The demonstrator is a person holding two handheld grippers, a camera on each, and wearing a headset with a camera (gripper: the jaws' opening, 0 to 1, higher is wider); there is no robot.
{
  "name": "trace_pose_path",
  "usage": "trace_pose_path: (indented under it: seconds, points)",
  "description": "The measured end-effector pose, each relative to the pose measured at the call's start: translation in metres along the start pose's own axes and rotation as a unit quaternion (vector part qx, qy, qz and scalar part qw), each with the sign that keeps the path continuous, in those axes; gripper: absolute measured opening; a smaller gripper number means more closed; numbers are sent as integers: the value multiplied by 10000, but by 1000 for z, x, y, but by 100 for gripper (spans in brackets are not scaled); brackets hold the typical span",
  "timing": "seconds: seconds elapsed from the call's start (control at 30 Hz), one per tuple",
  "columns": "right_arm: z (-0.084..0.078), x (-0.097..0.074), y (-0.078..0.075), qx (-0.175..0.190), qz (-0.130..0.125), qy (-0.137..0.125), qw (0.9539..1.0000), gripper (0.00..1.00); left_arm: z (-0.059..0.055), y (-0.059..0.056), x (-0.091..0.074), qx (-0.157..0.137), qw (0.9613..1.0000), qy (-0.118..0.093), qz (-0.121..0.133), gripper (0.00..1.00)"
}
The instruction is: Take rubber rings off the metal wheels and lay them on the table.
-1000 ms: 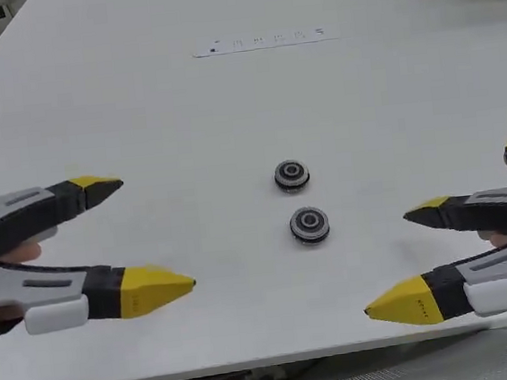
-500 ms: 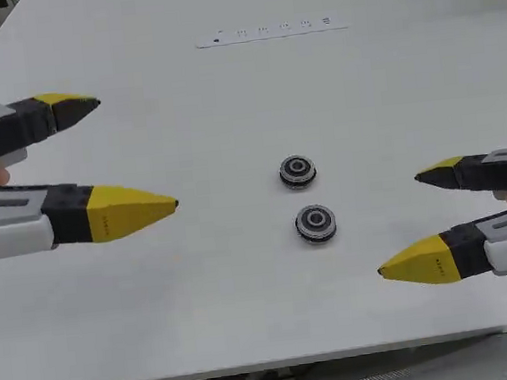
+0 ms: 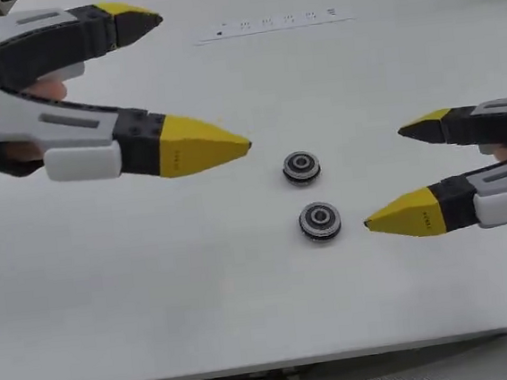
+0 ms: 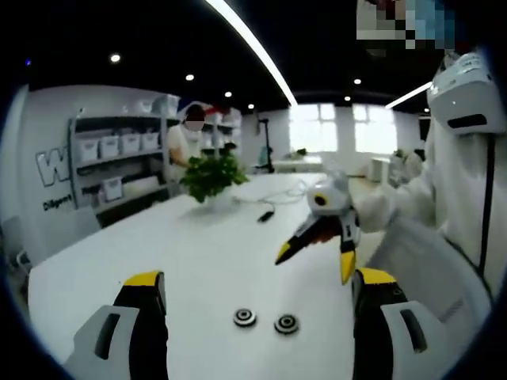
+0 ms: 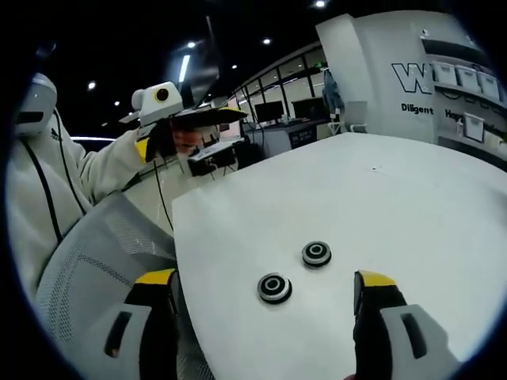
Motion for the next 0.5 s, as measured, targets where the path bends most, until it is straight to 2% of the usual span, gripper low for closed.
trace_pose_path:
  seconds: [0.1,0.17,0.27,0.4,0.5]
  points:
    - [1,3,-1,-80,30,16,10000,84,6,-1,12,2,9999,-132,-80,100]
    - [2,5,-1,-120,72,2,9999,82,6,-5,22,2,9996,-221,-191,100]
    - [5,8,-1,-153,139,-62,9998,78,-12,-13,39,-114,9992,-91,-364,100]
    - [7,13,-5,-190,190,-118,9996,72,-29,-20,55,-415,9981,-119,-429,100]
    - [4,16,-7,-224,213,-88,9995,68,-42,-26,64,-514,9974,-38,-500,96]
Point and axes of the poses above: the centre of the closed fingertips' face, and the gripper's own axes: x roughly forward along the fingers, y roughly to its left, z roughly out of its top, the point moved 1 cm from there along -x, roughly backward along the fingers, and after that the axes turned 11 degrees about x, right-handed, at the moved point
